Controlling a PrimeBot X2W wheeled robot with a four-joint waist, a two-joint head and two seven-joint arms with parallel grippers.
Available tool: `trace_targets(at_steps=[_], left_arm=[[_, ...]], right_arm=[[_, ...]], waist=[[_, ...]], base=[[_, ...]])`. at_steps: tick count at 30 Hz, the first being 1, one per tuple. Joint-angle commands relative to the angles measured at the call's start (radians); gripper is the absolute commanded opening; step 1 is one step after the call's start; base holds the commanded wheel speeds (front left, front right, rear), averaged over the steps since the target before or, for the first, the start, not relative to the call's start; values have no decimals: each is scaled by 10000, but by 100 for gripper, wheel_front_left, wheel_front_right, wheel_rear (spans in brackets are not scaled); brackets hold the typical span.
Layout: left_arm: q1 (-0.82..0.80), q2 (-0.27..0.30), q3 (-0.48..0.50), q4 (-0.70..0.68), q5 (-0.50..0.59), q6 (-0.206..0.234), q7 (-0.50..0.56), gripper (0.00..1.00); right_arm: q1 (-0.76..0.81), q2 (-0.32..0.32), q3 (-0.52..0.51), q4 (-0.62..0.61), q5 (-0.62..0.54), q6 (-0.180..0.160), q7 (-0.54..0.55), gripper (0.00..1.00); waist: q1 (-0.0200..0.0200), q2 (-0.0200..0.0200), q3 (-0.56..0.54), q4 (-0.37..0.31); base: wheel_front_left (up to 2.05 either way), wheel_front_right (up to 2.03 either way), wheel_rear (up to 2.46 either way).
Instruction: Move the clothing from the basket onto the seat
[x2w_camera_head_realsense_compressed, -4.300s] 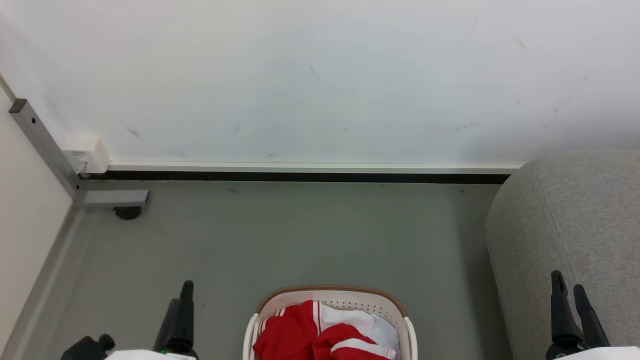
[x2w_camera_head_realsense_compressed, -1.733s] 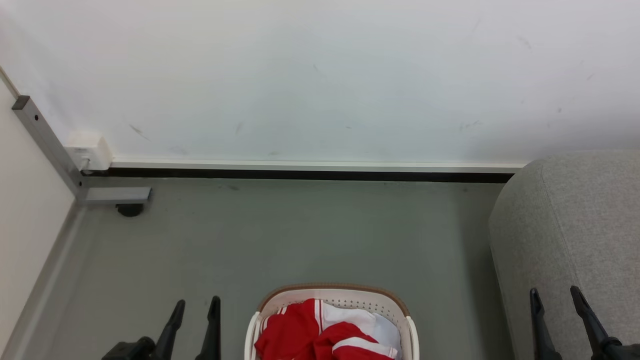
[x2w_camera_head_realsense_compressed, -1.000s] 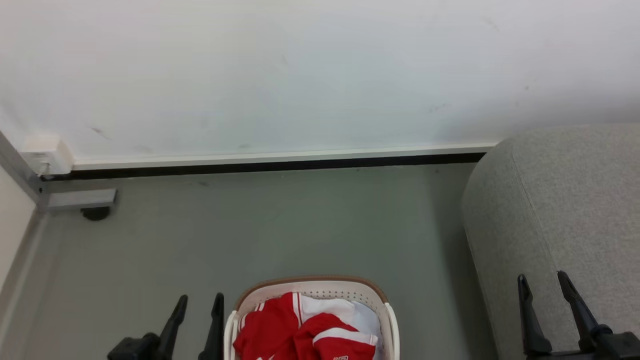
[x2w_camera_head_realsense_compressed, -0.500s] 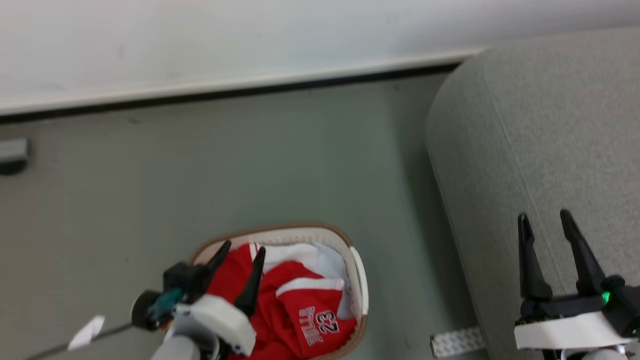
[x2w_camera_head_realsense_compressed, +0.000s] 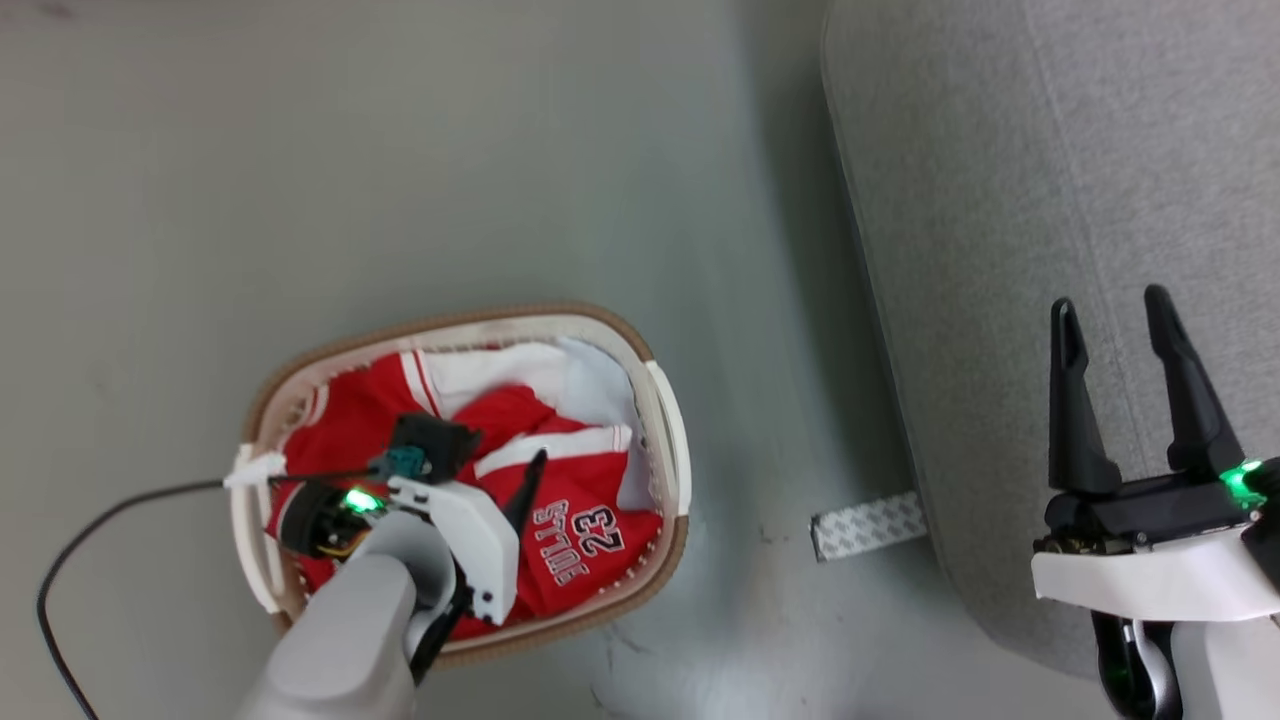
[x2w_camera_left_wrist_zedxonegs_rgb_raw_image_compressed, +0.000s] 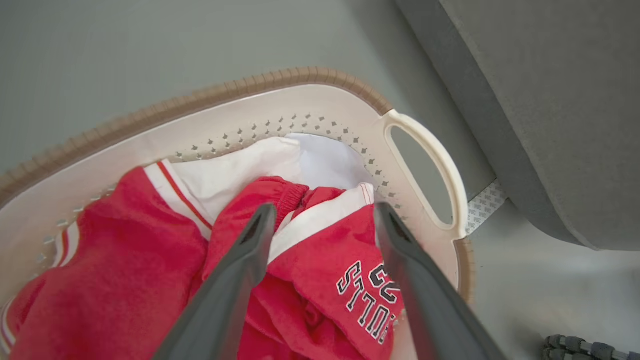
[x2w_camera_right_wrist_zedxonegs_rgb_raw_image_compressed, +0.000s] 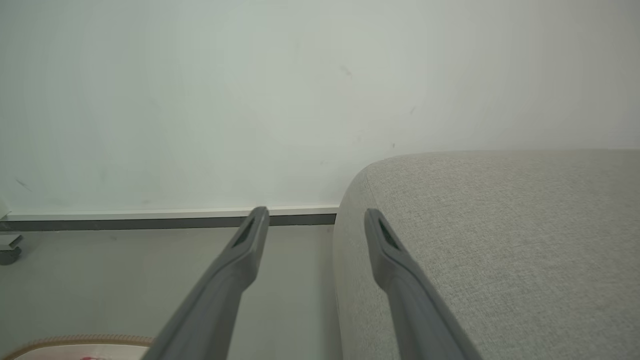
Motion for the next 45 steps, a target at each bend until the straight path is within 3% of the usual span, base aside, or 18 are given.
trace_targets(at_steps=[1, 9, 20, 21, 22, 31, 36, 45], left_arm=[[-269, 90, -64, 259, -125, 16, 103, 100], [-1077, 25, -138, 1763, -348, 20, 550, 100], [-1589, -236, -676, 2561, -721, 17, 504, 100], [-1627, -263, -752, 2619, -789, 17, 467, 67], [-1667, -297, -824, 2620, -846, 17, 340, 0], [-1192, -700, -1485, 2242, -2217, 16, -603, 0], [-518, -770, -1958, 1542, -3372, 16, -626, 0], [421, -218, -2611, -35, -4490, 16, -654, 0]], right_arm=[[-192, -21, -54, -132, 8, -24, 5, 100], [-444, -21, 102, -578, -22, -24, 3, 100], [-449, -19, 74, -773, -234, -24, 5, 100], [-421, -22, 42, -810, -249, -23, 5, 100], [-379, -22, 16, -833, -270, -24, 5, 100], [-66, -22, -85, -484, -365, -24, 5, 100], [177, -27, 86, -122, -404, -24, 5, 100], [1328, -29, 101, 559, -326, -23, 5, 100]], waist=[[-3, -1, 745, -211], [-3, -1, 1461, -279], [-3, -1, 2068, -404], [-3, -1, 2108, -400], [-3, -1, 2129, -387], [-3, -1, 1014, 175], [-3, -1, -552, 557], [-3, -1, -3477, 1314]], base=[[0, 0, 0], [0, 0, 0], [0, 0, 0], [0, 0, 0], [0, 0, 0], [0, 0, 0], [0, 0, 0], [0, 0, 0]])
